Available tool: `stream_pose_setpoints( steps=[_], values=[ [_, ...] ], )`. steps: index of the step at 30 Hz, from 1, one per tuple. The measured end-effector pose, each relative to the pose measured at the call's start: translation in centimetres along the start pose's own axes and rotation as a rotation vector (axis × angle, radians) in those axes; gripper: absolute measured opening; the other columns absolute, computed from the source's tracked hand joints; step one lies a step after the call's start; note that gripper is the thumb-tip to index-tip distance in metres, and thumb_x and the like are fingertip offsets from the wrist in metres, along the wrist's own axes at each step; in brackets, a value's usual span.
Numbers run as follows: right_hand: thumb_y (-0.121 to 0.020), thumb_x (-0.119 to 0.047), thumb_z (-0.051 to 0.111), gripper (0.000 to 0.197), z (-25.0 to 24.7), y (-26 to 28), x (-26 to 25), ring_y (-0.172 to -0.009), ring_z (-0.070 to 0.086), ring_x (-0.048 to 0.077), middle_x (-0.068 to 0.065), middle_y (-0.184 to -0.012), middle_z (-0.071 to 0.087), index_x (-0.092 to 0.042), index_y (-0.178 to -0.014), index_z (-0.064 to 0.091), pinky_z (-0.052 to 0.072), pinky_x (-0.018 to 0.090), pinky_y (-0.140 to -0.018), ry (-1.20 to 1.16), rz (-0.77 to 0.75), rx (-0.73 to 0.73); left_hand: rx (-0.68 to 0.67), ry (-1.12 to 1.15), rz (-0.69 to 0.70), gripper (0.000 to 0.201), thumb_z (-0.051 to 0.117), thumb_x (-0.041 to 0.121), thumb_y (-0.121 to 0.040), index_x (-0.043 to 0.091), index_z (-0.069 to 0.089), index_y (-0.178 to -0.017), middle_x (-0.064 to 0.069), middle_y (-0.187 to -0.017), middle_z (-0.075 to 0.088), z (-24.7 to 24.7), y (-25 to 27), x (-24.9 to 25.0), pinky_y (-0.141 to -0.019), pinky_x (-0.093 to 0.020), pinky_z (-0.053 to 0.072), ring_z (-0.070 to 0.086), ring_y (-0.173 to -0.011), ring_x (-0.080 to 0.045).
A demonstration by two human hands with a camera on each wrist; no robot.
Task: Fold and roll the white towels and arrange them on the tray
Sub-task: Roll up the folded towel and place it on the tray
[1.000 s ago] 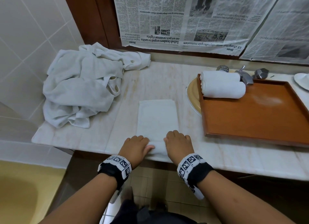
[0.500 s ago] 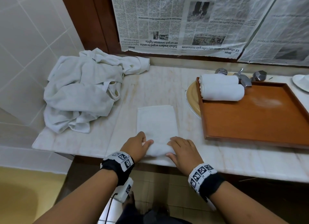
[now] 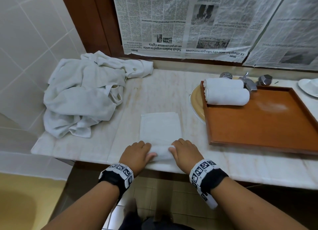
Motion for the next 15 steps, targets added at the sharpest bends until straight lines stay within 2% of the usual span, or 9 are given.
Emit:
stream_pose_setpoints(
  steps=[2, 3, 5, 6, 7, 9, 12, 13, 15],
  values=[
    [-0.102, -0.034, 0.040, 0.027, -0.5, 0.3, -1.1, -0.097, 0.054, 0.026, 0.003, -0.110, 0.056, -0.017, -0.112, 0.058, 0.040, 0.038, -0.084, 0.110, 0.004, 0.086, -0.075, 0.116, -0.078, 0.061, 0.017, 0.066, -0.095, 0.019, 0.056, -0.099, -0.003, -0.092, 0.059, 0.4, -0.5, -0.5, -0.071, -0.037, 0.046, 0.058, -0.083, -0.027],
    [-0.093, -0.029, 0.054, 0.019, -0.4, 0.6, -1.7, -0.091, 0.056, 0.027, 0.005, -0.103, 0.056, -0.016, -0.105, 0.061, 0.043, 0.039, -0.081, 0.168, 0.004, 0.092, -0.097, 0.167, -0.109, 0.052, 0.021, 0.061, -0.098, 0.020, 0.054, -0.097, -0.003, -0.093, 0.060, 0.5, -0.7, -0.6, -0.074, -0.037, 0.046, 0.058, -0.085, -0.026],
    [-0.061, -0.019, 0.076, 0.037, 0.4, 1.3, -2.5, -0.080, 0.058, 0.027, 0.006, -0.091, 0.057, -0.014, -0.095, 0.064, 0.049, 0.040, -0.072, 0.231, 0.004, 0.082, -0.155, 0.232, -0.150, 0.041, 0.025, 0.051, -0.103, 0.022, 0.052, -0.092, -0.003, -0.092, 0.062, 0.4, -1.2, -0.5, -0.077, -0.037, 0.047, 0.058, -0.084, -0.023],
    [-0.050, -0.016, 0.079, 0.050, 0.9, 1.6, -2.7, -0.078, 0.058, 0.027, 0.006, -0.089, 0.058, -0.013, -0.098, 0.065, 0.051, 0.040, -0.071, 0.241, 0.014, 0.069, -0.175, 0.255, -0.159, 0.039, 0.026, 0.048, -0.104, 0.022, 0.052, -0.089, -0.003, -0.091, 0.063, 0.4, -1.4, -0.4, -0.078, -0.037, 0.046, 0.058, -0.083, -0.022],
    [-0.046, -0.016, 0.081, 0.059, 1.4, 1.8, -2.7, -0.079, 0.058, 0.028, 0.007, -0.090, 0.059, -0.012, -0.103, 0.065, 0.051, 0.041, -0.072, 0.245, 0.019, 0.060, -0.199, 0.285, -0.167, 0.039, 0.026, 0.046, -0.105, 0.023, 0.052, -0.087, -0.003, -0.090, 0.065, 0.5, -1.6, -0.4, -0.080, -0.036, 0.046, 0.057, -0.082, -0.021],
    [-0.056, -0.015, 0.083, 0.061, 1.7, 2.3, -2.7, -0.086, 0.059, 0.028, 0.007, -0.097, 0.059, -0.013, -0.114, 0.062, 0.050, 0.042, -0.077, 0.246, 0.045, 0.010, -0.250, 0.337, -0.206, 0.042, 0.027, 0.046, -0.105, 0.022, 0.054, -0.083, -0.003, -0.090, 0.065, 0.8, -1.8, -0.6, -0.083, -0.034, 0.045, 0.057, -0.083, -0.020],
    [-0.080, -0.017, 0.071, 0.055, 1.3, 2.1, -2.4, -0.108, 0.052, 0.029, 0.008, -0.119, 0.052, -0.016, -0.129, 0.046, 0.041, 0.040, -0.092, 0.287, 0.051, -0.051, -0.273, 0.399, -0.265, 0.043, 0.030, 0.046, -0.105, 0.017, 0.055, -0.084, -0.003, -0.088, 0.061, 1.2, -1.6, -0.9, -0.081, -0.033, 0.042, 0.056, -0.084, -0.023],
    [-0.082, -0.022, 0.070, 0.056, 1.2, 1.8, -2.3, -0.113, 0.049, 0.029, 0.007, -0.123, 0.049, -0.016, -0.131, 0.042, 0.038, 0.040, -0.095, 0.285, 0.041, -0.068, -0.243, 0.390, -0.275, 0.042, 0.031, 0.045, -0.104, 0.015, 0.055, -0.088, -0.005, -0.088, 0.061, 1.1, -1.5, -0.8, -0.078, -0.033, 0.043, 0.057, -0.083, -0.024],
    [-0.082, -0.035, 0.070, 0.058, 0.8, 1.1, -2.3, -0.114, 0.049, 0.028, 0.006, -0.124, 0.050, -0.017, -0.129, 0.042, 0.037, 0.039, -0.098, 0.275, 0.048, -0.113, -0.018, 0.216, -0.179, 0.039, 0.035, 0.043, -0.101, 0.012, 0.057, -0.092, -0.008, -0.090, 0.060, -1.0, -1.0, 0.2, -0.071, -0.036, 0.045, 0.058, -0.079, -0.028]
  ],
)
Point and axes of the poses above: each hand's wrist, its own y-axis away from the middle knuckle, its own z-axis out of the palm, x = y × z, the point moved 9 cm from there along -y, towards the middle knuckle
